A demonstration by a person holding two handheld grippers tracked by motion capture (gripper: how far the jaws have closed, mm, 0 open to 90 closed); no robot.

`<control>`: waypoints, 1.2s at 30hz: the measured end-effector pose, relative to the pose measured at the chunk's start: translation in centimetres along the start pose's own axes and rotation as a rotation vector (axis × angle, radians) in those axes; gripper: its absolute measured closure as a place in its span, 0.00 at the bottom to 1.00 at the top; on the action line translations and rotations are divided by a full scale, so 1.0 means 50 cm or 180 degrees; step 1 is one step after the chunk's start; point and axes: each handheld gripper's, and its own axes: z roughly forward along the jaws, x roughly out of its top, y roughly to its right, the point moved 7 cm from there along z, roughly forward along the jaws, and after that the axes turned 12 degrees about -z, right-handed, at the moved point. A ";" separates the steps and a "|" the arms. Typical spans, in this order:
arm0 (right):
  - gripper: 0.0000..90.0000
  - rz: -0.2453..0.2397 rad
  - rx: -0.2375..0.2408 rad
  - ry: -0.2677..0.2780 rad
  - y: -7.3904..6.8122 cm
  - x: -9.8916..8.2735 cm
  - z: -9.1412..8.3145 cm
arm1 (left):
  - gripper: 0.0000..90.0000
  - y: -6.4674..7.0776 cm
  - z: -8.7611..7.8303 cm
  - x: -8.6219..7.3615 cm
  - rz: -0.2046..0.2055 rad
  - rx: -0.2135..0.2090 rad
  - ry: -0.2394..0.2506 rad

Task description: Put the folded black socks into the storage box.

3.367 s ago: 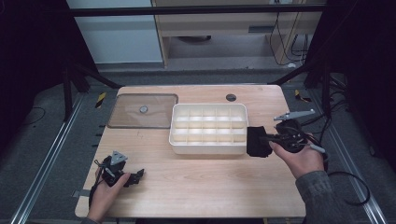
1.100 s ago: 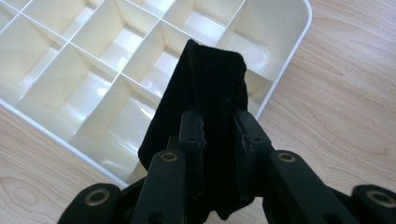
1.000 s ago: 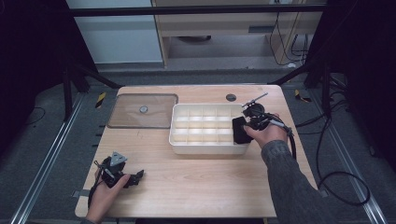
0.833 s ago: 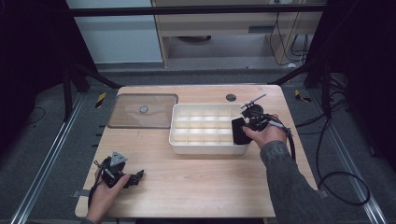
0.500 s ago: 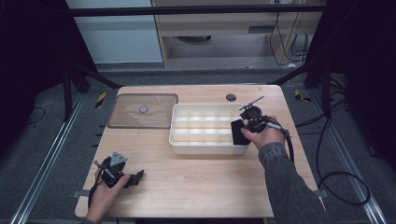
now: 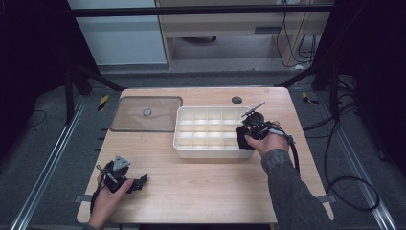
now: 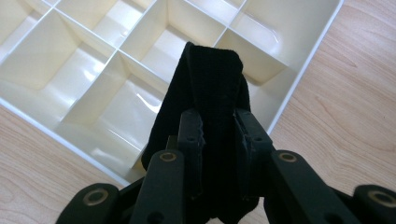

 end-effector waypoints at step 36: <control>0.84 -0.0107 -0.0051 -0.0233 -0.020 -0.019 0.035 | 0.00 0.000 0.000 0.000 -0.0008 0.0011 -0.0002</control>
